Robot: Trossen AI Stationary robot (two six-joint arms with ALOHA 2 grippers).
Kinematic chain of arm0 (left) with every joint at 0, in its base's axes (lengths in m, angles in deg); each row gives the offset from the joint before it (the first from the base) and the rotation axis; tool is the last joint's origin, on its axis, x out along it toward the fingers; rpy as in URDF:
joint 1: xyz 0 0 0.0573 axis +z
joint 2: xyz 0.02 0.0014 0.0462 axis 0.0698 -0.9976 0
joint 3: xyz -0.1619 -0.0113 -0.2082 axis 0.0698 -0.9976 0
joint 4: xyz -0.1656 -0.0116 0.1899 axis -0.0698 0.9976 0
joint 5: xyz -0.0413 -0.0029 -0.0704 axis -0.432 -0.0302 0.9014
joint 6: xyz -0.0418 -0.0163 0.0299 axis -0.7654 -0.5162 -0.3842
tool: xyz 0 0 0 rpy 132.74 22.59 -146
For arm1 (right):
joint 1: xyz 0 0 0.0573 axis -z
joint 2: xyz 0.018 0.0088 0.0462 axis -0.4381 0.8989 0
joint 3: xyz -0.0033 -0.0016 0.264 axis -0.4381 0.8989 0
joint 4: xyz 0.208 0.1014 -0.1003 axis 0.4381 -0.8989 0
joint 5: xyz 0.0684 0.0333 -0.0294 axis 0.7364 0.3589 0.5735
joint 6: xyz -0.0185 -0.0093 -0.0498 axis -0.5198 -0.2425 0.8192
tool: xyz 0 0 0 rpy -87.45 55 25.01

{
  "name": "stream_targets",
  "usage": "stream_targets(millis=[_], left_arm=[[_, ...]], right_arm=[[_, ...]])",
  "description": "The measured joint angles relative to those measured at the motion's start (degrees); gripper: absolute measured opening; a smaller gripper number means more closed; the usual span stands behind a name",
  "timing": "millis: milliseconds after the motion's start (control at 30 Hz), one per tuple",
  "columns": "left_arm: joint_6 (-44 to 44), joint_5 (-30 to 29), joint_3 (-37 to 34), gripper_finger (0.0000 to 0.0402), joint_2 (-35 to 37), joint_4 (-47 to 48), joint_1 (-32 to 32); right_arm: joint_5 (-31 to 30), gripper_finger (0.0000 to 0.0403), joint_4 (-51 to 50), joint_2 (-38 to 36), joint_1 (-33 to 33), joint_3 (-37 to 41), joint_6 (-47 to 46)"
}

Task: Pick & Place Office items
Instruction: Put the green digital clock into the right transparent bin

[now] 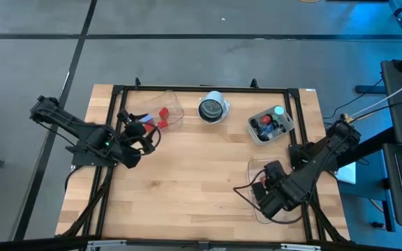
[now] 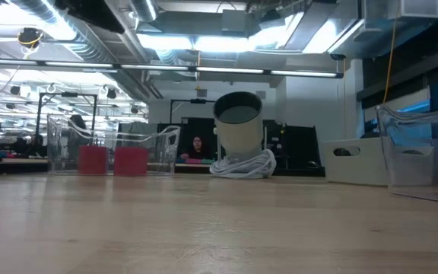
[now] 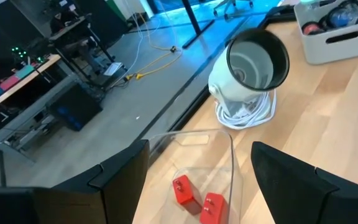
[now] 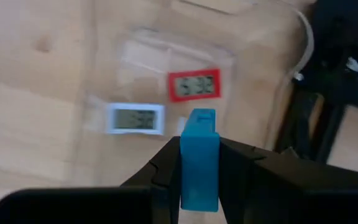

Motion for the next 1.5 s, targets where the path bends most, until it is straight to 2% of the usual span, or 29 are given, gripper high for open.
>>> stream_targets(millis=[200, 400, 600, 1500], left_arm=[[-3.5, 0.0, -4.5, 0.0278, 0.0, 0.0, 0.0], [-7.6, 0.4, -7.4, 0.0278, 0.0, 0.0, 0.0], [-8.5, 0.6, -7.5, 0.0278, 0.0, 0.0, 0.0], [-8.5, 0.8, -7.5, 0.0278, 0.0, 0.0, 0.0]], right_arm=[[9.9, 0.0069, 7.8, 0.1, 0.3, 10.3, 0.2], [12.1, 0.0069, 15.0, 0.0, 0.7, 16.7, 0.6], [12.8, 0.0069, 21.8, 0.0, 1.7, 21.4, 0.6], [8.7, 0.0081, 22.9, 0.0, 2.2, 22.5, 0.8]])
